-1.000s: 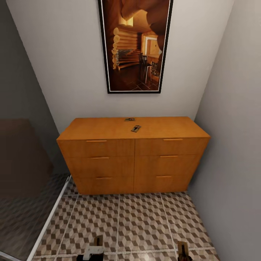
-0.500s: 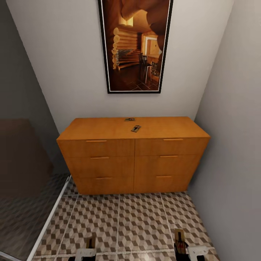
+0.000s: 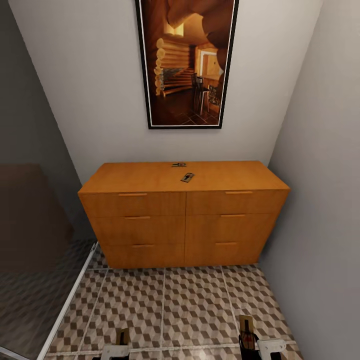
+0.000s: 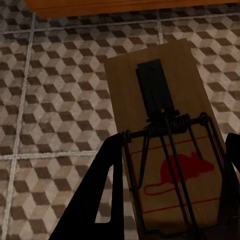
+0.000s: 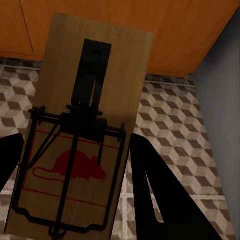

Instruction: Take the four mousetraps from the cabinet in the bathroom and place them on the bathroom floor. Make sure all four end up on the same floor surface, and ensure that at least two of them are either under or directly next to the same bathroom sink.

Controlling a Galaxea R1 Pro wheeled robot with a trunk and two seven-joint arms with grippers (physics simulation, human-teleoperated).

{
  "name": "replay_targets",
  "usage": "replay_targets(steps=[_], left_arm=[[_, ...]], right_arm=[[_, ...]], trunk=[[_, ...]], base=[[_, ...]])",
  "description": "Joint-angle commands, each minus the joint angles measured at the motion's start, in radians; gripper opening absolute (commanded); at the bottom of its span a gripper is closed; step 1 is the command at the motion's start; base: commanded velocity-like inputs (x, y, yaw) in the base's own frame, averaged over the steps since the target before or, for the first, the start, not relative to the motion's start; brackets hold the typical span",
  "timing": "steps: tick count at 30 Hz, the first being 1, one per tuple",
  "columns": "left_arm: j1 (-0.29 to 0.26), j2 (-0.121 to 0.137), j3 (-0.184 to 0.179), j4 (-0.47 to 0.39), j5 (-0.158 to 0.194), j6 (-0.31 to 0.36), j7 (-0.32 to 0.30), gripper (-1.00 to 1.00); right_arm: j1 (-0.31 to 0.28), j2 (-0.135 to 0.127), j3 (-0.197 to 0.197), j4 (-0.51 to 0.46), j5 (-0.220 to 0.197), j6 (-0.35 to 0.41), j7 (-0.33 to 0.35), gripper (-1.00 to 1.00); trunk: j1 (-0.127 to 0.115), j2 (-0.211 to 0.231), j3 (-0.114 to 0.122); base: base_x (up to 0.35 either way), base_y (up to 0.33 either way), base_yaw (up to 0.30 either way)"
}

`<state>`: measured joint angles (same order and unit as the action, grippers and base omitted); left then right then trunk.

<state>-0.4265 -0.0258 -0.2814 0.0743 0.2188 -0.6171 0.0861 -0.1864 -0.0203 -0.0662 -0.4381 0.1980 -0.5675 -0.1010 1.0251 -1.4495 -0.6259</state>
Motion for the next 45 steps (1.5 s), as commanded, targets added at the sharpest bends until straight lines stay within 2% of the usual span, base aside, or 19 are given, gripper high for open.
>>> replay_targets(steps=[1,25,45], left_arm=[[-0.002,-0.001,-0.009,0.004,0.002,-0.006,0.008,-1.00],[0.005,0.000,-0.009,0.004,0.002,-0.005,0.011,-1.00],[0.005,-0.003,-0.009,0.004,0.002,-0.004,0.011,-1.00]], right_arm=[[-0.001,0.000,-0.002,0.001,0.007,-0.003,-0.004,-1.00],[-0.001,0.002,-0.002,0.004,0.005,-0.002,-0.009,-1.00],[0.000,0.002,-0.001,0.006,0.005,-0.002,-0.009,-1.00]], trunk=[[0.000,0.000,-0.001],[0.000,0.000,-0.001],[0.000,0.000,-0.001]], base=[[0.000,0.000,0.000],[0.000,0.000,0.003],[0.000,0.000,0.265]])
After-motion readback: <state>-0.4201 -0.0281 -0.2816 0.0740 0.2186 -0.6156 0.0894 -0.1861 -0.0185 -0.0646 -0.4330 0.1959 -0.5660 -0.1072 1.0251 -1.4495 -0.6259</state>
